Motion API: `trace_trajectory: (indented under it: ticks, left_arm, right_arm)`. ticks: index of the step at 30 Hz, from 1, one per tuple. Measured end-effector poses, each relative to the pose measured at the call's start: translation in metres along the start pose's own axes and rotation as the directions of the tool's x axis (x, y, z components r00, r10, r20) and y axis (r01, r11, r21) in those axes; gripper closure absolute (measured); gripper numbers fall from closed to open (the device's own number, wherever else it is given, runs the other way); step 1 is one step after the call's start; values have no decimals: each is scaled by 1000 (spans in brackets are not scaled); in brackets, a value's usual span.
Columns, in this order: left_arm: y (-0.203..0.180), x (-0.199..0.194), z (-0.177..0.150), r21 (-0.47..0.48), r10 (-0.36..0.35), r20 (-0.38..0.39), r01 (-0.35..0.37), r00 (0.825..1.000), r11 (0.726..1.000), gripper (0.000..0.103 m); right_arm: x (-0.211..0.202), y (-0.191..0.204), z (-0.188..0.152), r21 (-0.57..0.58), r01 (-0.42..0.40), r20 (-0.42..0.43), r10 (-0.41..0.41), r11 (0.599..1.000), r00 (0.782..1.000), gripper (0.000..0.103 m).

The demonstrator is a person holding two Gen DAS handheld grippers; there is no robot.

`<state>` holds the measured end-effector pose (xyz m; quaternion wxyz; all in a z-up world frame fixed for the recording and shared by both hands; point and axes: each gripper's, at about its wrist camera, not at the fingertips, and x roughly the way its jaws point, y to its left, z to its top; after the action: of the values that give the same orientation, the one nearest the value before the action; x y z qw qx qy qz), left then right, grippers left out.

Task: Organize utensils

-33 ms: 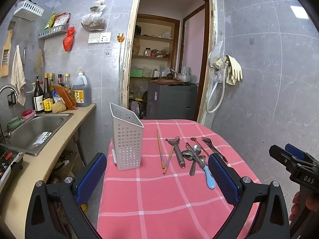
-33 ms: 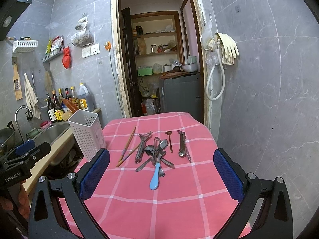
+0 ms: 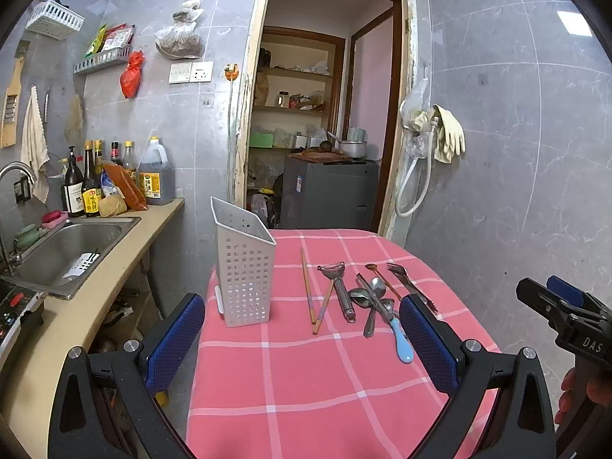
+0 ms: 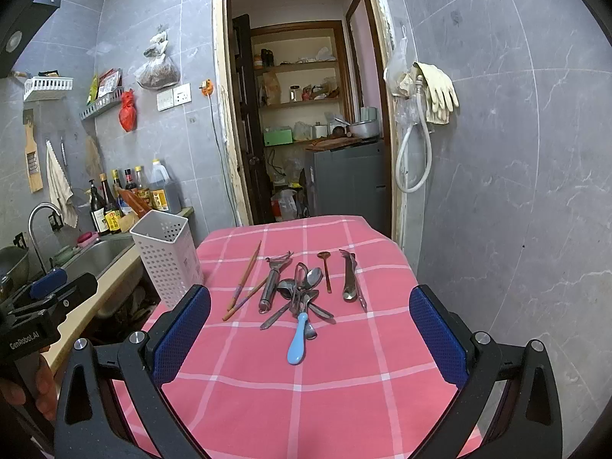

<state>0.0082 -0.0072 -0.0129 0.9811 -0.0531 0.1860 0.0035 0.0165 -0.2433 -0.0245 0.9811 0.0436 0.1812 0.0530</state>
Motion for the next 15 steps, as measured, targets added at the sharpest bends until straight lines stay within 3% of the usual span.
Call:
trace_trajectory:
  ticks: [15]
  left_arm:
    - [-1, 1, 1, 1, -1, -4, 1, 1000, 1000, 0]
  right_arm:
    - [10, 2, -5, 0, 2, -9, -2, 1000, 1000, 1]
